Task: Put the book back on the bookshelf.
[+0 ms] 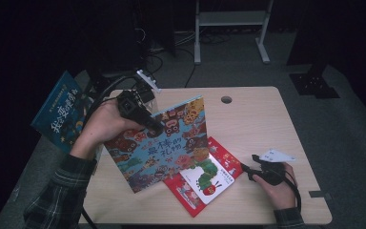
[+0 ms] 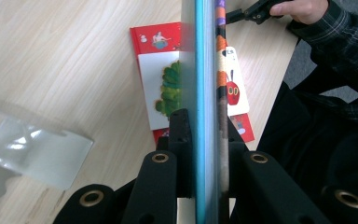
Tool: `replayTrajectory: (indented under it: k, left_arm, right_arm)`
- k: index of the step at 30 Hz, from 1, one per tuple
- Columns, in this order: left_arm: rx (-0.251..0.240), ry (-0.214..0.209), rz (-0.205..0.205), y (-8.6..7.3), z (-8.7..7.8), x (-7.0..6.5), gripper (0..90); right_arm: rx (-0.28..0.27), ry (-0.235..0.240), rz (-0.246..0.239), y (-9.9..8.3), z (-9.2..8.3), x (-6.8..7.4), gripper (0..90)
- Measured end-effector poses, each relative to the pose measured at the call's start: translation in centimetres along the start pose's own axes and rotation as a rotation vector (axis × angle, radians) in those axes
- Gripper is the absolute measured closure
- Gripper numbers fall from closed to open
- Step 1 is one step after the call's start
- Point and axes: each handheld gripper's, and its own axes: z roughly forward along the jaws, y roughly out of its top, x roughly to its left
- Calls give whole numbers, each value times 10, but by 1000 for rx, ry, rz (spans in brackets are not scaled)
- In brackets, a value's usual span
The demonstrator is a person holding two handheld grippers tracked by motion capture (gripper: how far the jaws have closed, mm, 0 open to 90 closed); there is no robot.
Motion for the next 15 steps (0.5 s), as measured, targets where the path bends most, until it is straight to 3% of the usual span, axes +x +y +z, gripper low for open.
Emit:
replayTrajectory:
  k: [8, 15]
  left_arm:
    - [-6, 47, -37, -14, -20, 2, 806]
    - [-24, 79, -107, -32, -40, 9, 806]
  right_arm:
    - [41, -54, 43, -8, 2, -18, 345]
    - [51, -107, 71, -9, 1, -27, 333]
